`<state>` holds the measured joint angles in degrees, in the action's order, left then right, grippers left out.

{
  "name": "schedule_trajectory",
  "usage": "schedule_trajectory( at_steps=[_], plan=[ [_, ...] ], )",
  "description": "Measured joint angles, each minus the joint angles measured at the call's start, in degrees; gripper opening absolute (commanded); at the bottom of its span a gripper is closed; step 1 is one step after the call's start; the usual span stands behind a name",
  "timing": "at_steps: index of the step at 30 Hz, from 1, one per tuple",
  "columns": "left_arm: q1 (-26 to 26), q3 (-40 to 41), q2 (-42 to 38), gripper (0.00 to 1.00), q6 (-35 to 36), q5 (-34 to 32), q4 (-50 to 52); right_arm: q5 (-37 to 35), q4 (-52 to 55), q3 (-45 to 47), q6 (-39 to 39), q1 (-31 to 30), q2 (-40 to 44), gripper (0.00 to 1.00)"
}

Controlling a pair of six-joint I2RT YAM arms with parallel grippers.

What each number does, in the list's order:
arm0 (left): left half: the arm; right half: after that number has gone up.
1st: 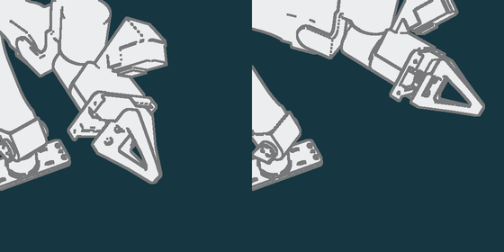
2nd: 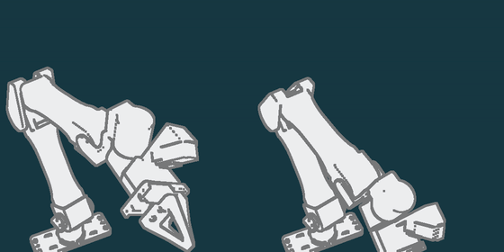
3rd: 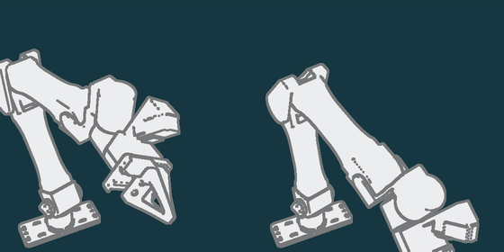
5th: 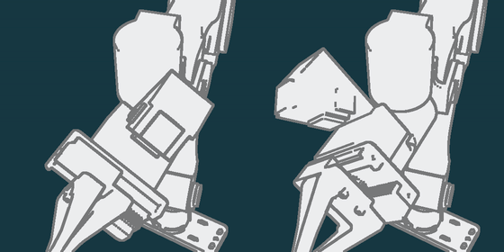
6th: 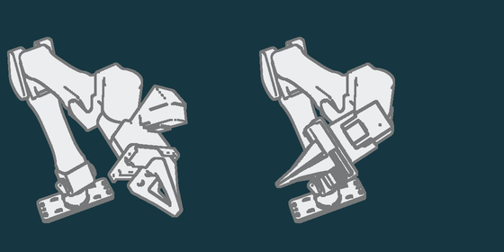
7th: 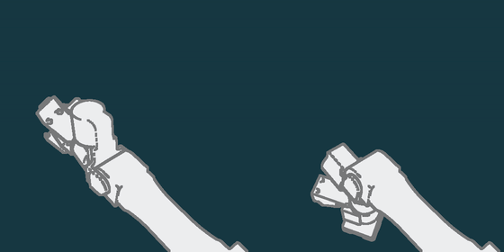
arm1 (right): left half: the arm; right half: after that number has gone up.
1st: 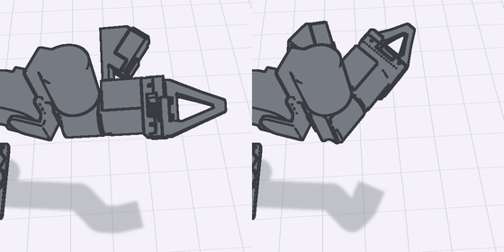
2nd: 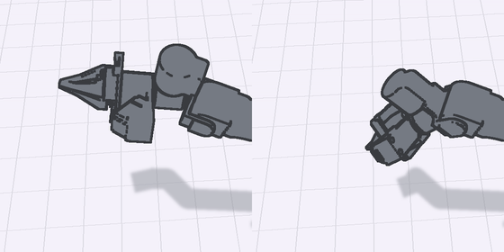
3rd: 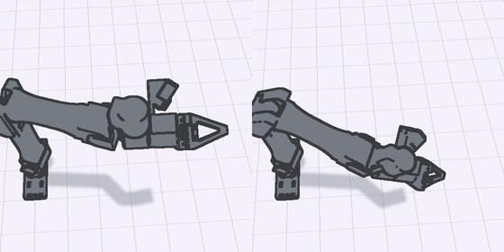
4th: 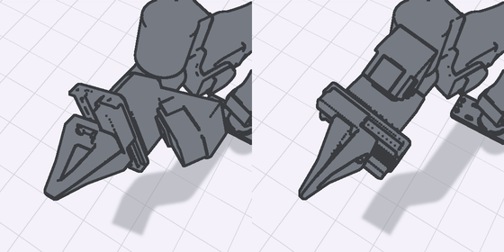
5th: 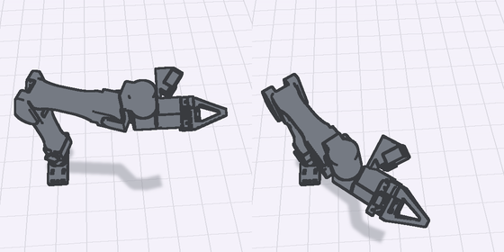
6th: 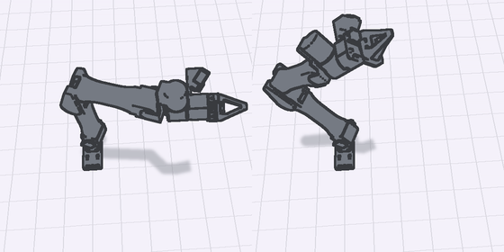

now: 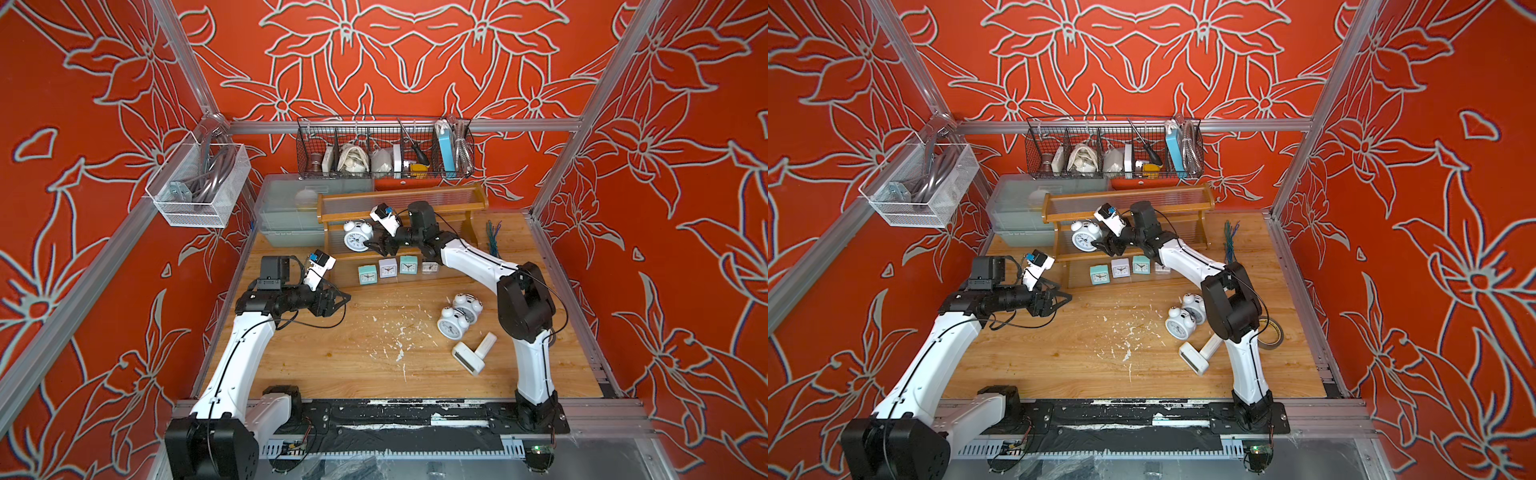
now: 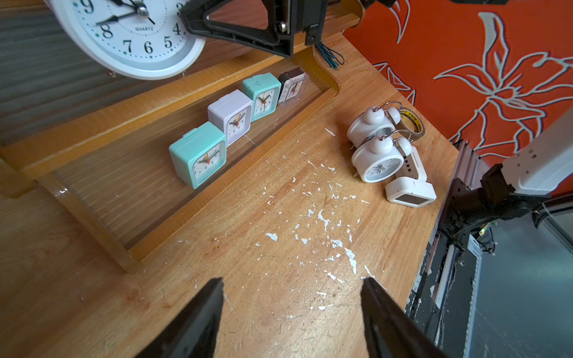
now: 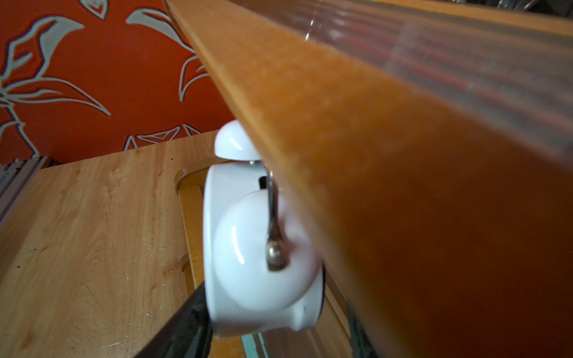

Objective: Place the alarm clocks on the shelf by style
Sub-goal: Place the alarm on the shelf.

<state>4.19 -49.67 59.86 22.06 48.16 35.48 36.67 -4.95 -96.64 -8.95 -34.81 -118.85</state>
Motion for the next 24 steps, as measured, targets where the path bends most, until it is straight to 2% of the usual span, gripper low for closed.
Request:
schedule_trajectory(
  at_steps=[13,21,24],
  plan=[
    [0.0,0.0,0.0,0.71,0.02,0.61,0.0,-2.93,0.28,1.09,-0.76,0.0,1.07,0.63],
    [0.0,0.81,0.0,0.73,0.61,1.22,0.0,-3.43,1.33,2.67,-0.24,-0.02,2.67,0.71],
    [0.0,1.03,0.0,0.74,1.11,2.19,0.0,-3.52,2.23,6.05,1.05,-0.22,5.44,0.75]
  ],
)
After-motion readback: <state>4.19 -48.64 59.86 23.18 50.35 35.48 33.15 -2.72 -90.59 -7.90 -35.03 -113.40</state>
